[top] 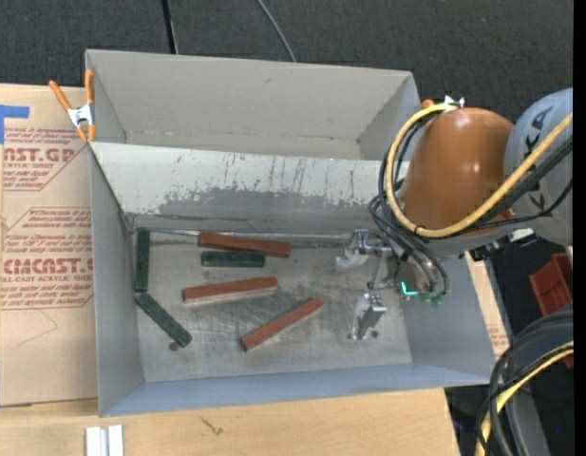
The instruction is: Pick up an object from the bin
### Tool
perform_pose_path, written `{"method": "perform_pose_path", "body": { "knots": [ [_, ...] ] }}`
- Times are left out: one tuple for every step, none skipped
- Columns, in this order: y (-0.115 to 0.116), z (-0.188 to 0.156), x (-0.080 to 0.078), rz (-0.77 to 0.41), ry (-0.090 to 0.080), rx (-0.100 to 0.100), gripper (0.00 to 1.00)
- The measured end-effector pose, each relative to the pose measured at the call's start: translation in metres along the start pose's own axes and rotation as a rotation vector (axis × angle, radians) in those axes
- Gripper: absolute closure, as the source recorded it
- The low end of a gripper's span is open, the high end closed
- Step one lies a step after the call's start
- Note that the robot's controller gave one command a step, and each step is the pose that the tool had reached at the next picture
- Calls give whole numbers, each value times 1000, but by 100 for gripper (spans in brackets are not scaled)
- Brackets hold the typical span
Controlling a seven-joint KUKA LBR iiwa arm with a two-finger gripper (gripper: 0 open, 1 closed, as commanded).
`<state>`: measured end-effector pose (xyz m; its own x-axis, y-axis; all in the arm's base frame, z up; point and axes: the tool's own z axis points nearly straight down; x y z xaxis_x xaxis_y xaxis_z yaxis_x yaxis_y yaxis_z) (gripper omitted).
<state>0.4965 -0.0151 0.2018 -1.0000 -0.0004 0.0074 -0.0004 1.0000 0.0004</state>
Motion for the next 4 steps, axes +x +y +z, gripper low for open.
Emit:
{"method": "perform_pose_path", "body": {
  "knots": [
    [0, -4, -2, -1, -8, 0, 0],
    [7, 37, -15, -62, -15, 1, 0],
    [32, 124, -36, -147, -31, 1, 100],
    [32, 124, -36, -147, -31, 1, 100]
  ]
}}
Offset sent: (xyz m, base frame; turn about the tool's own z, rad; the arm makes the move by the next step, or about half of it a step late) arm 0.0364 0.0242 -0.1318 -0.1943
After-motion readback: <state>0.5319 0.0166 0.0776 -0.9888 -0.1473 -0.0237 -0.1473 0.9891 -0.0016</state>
